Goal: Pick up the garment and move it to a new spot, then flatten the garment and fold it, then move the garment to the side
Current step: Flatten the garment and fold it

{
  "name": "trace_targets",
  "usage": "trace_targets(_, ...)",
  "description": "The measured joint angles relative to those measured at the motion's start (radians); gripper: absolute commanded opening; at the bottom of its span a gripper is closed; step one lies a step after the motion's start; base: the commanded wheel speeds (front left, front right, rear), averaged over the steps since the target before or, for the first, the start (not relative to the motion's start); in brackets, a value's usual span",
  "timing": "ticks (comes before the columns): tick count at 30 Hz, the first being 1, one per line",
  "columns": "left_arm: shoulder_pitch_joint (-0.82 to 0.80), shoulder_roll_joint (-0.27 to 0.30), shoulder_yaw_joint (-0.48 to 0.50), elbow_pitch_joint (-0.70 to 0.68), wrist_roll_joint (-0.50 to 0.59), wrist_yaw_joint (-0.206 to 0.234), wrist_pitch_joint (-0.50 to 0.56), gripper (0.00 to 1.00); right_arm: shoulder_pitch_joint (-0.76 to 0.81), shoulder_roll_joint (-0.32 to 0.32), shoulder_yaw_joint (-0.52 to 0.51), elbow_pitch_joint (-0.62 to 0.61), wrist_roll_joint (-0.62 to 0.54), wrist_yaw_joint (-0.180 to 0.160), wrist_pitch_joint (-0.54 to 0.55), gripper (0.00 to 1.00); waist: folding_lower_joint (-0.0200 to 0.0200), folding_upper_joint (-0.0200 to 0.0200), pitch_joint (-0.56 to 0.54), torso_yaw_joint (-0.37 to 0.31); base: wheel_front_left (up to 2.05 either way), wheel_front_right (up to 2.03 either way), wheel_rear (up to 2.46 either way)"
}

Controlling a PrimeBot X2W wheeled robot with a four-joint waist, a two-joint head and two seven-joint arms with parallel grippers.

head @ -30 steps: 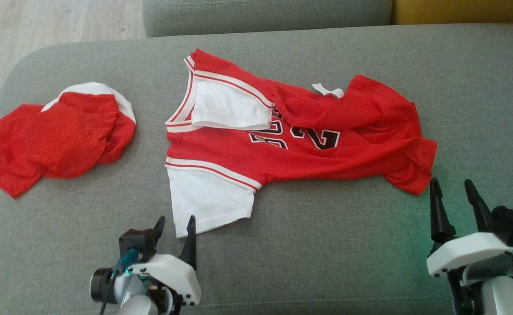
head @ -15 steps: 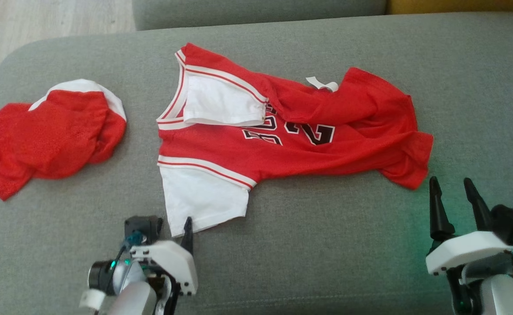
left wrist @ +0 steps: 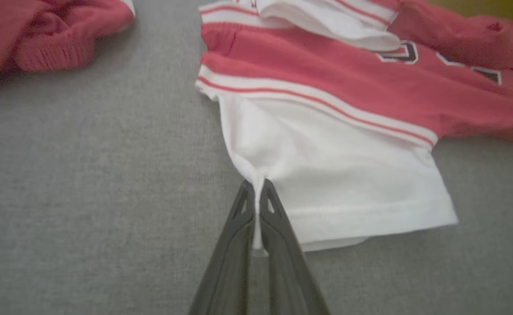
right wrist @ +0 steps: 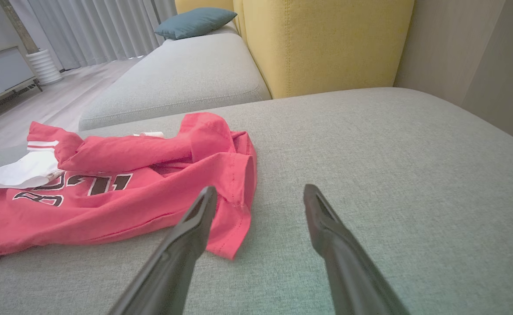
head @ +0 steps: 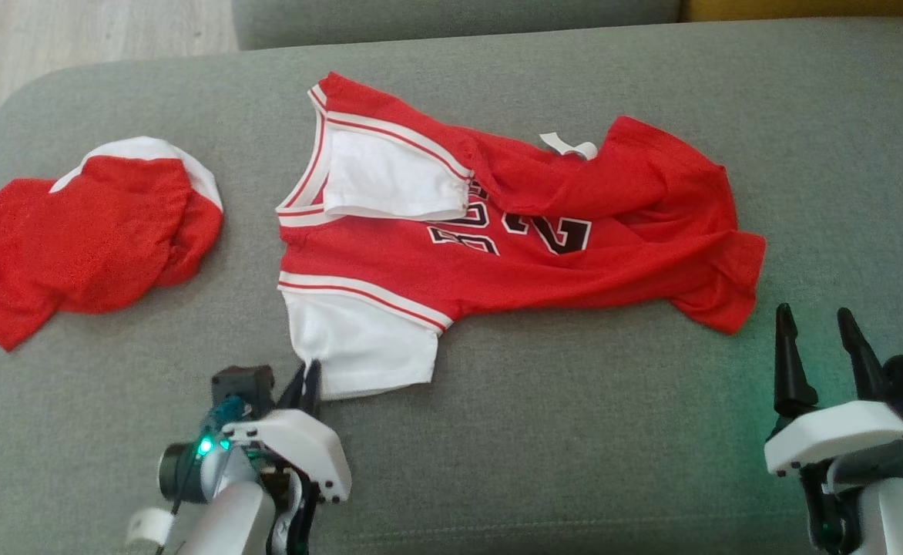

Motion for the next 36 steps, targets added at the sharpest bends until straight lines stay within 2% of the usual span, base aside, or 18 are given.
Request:
trace_targets(4,0.0,-0.002,0.021,-0.053,-0.016,0.005,-0.087,0.0,0.0,0.0,-0.015,0.008,-0.002,0.0,0.0,1.0,0.0,0.0,-0.004,0.015,0.0,0.0,0.0)
trace_targets(9,0.0,-0.004,0.027,-0.105,-0.019,0.018,-0.133,0.0,-0.021,0.0,-0.029,0.041,-0.02,0.0,0.0,1.0,0.0,0.0,-0.004,0.03,0.0,0.0,0.0)
trace_targets(22,0.002,-0.007,0.026,-0.153,-0.019,0.019,-0.147,0.0,-0.126,0.0,-0.039,0.189,-0.023,0.0,0.036,1.0,0.0,0.0,0.01,0.052,0.0,0.0,0.0)
trace_targets(36,0.0,-0.007,0.023,-0.157,-0.019,0.019,-0.148,0.0,-0.203,0.0,-0.005,0.293,-0.072,0.0,0.018,1.0,0.0,0.0,0.05,0.059,0.0,0.0,0.0)
